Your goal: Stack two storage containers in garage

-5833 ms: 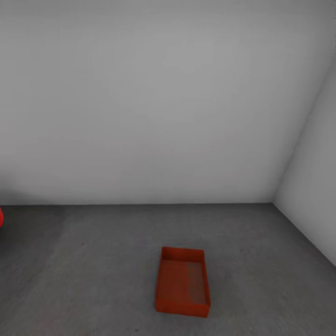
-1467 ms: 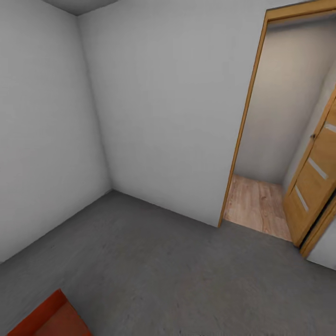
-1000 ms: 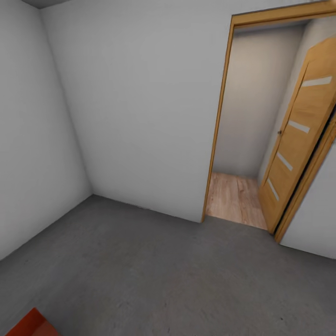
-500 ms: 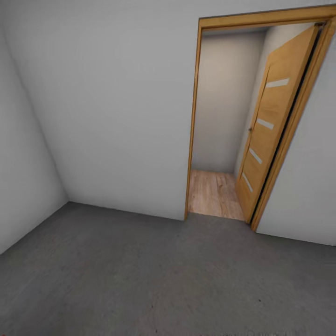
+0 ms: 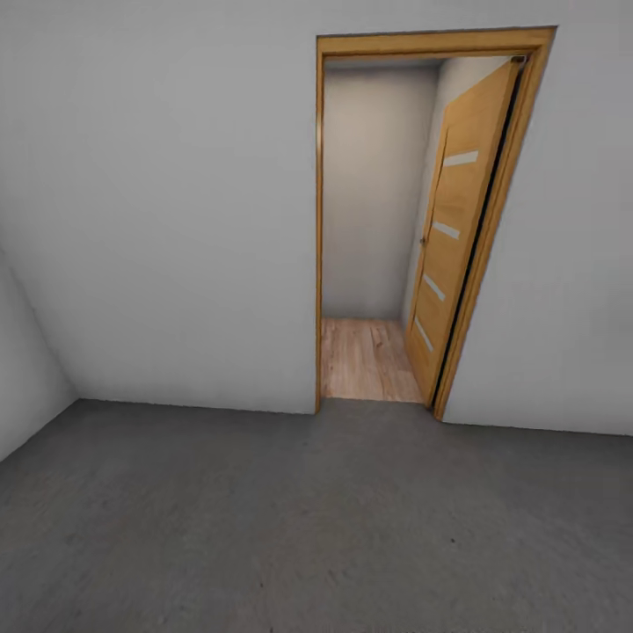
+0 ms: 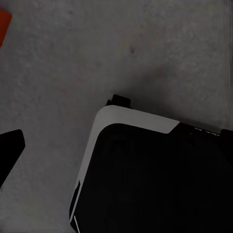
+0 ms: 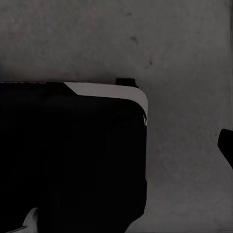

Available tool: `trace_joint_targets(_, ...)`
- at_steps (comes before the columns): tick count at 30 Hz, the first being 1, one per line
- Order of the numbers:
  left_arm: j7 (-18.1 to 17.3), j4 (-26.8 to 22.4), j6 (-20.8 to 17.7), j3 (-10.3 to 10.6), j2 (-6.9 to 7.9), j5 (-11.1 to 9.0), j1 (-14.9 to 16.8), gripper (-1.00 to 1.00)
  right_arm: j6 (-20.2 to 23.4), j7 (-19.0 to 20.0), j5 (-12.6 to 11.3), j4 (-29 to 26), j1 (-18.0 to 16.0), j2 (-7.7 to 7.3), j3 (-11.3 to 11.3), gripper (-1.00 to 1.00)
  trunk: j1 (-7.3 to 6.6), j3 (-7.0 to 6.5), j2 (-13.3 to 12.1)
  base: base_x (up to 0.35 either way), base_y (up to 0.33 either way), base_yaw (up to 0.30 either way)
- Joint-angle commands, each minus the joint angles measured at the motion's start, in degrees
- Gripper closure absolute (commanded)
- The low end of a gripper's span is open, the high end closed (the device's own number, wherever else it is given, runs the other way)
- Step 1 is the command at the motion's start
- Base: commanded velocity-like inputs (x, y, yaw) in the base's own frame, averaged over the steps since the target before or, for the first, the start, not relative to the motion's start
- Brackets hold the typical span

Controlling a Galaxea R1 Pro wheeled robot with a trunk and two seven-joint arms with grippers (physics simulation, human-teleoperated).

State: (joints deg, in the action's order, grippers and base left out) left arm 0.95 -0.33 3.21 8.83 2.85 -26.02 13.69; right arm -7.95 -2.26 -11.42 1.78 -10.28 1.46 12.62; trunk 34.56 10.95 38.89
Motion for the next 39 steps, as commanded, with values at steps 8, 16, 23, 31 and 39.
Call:
trace_joint_targets(8, 0.1, 0.0, 0.1, 0.5, 0.0, -0.4, 0.0, -1.0, -0.6, -0.2, -0.6, 0.2, -0.1, 0.02, 0.4, -1.0, 0.01, 0.09, 0.1, 0.0, 0.0, -0.297)
trace_joint_targets(16, 0.1, 0.0, 0.1, 0.5, -0.02, -0.4, 0.0, -1.0, -0.8, -0.2, -0.7, 0.2, -0.1, -0.27, 0.4, -1.0, 0.01, 0.09, 0.1, 0.0, 0.0, -0.297)
trace_joint_targets(23, 0.1, 0.0, 0.1, 0.5, -0.02, -0.4, 0.0, -1.0, -0.4, -0.1, -0.6, 0.2, -0.1, -0.29, 0.5, -1.0, 0.01, 0.09, 0.1, 0.0, 0.0, -0.289)
trace_joint_targets(31, 0.0, 0.0, 0.1, 0.4, -0.12, -0.4, 0.0, -1.0, -0.4, -0.9, -0.3, 0.1, -0.1, -0.44, 0.6, -1.0, 0.01, 0.09, 0.1, 0.0, 0.0, -0.089)
trace_joint_targets(39, 0.1, 0.0, 0.1, 0.1, -0.38, -0.7, 0.0, -1.0, -0.4, -0.8, -0.3, 0.1, -0.1, -0.42, 0.7, -1.0, 0.01, 0.09, 0.1, 0.0, 0.0, -0.008)
